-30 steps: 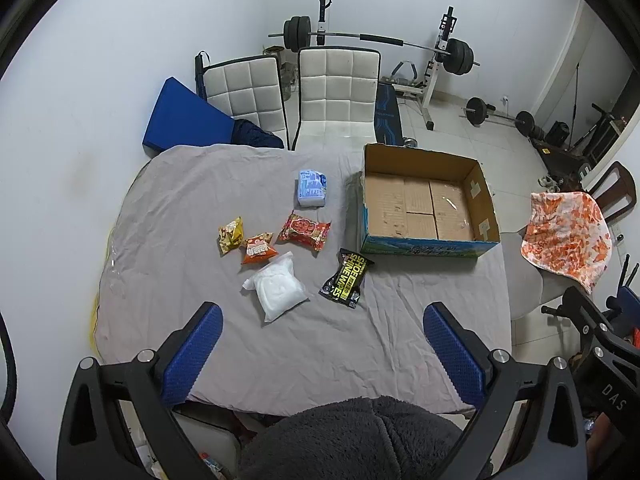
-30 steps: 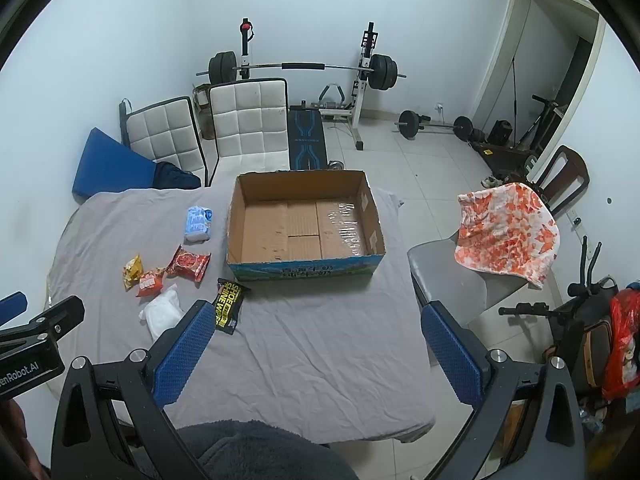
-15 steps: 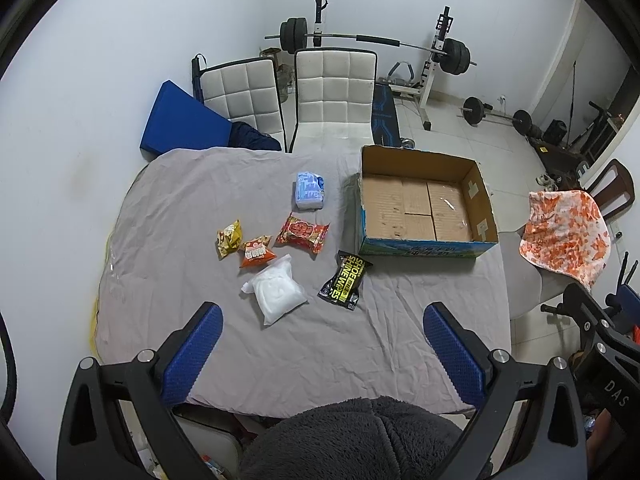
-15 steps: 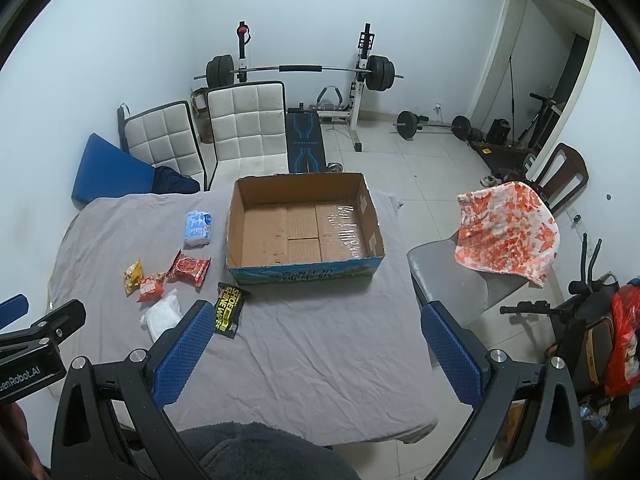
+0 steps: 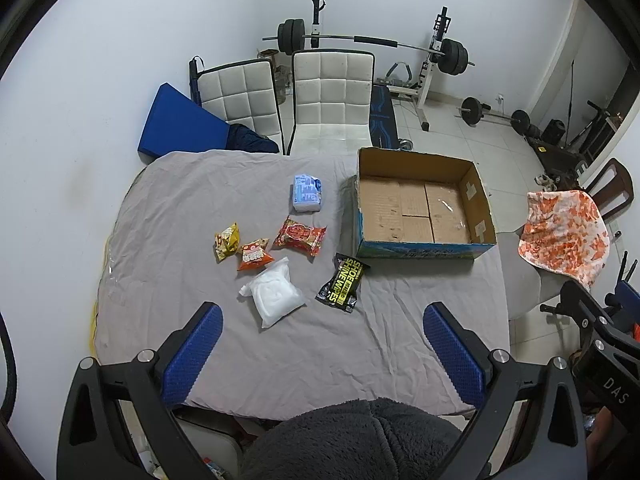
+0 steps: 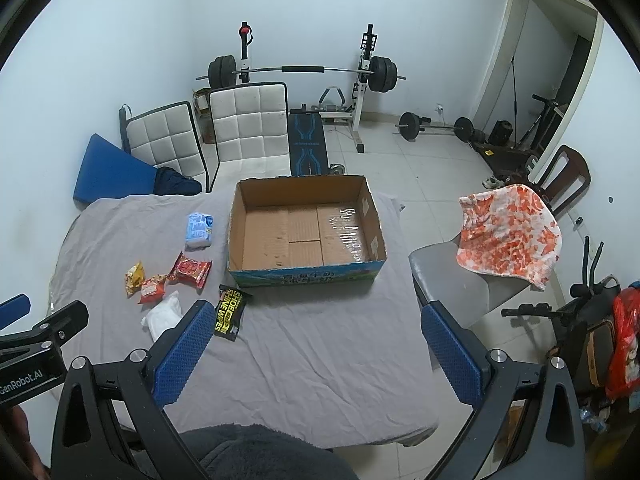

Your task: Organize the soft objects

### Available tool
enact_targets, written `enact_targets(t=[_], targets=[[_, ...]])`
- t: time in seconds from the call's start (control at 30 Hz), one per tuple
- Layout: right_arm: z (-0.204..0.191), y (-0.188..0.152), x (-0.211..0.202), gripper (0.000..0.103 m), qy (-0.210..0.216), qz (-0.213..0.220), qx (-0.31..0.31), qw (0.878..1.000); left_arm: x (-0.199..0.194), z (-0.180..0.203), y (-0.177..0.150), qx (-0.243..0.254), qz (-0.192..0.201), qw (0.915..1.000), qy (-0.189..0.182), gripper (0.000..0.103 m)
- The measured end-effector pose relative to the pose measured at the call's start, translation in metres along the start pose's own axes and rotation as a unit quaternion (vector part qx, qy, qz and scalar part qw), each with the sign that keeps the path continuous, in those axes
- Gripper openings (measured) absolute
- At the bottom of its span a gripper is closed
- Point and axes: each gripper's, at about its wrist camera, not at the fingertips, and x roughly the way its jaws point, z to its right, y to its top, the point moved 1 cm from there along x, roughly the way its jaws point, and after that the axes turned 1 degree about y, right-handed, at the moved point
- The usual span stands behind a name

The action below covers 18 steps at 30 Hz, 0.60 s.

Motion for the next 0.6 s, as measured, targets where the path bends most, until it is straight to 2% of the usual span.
enact_targets(t=[0.6], targets=[[0.0027, 0.001, -0.0016, 0.103, 0.001, 0.01, -0.004, 1.0, -0.0019, -0.0016, 0.004, -0.006, 0.008, 1.0, -0.003, 0.103]])
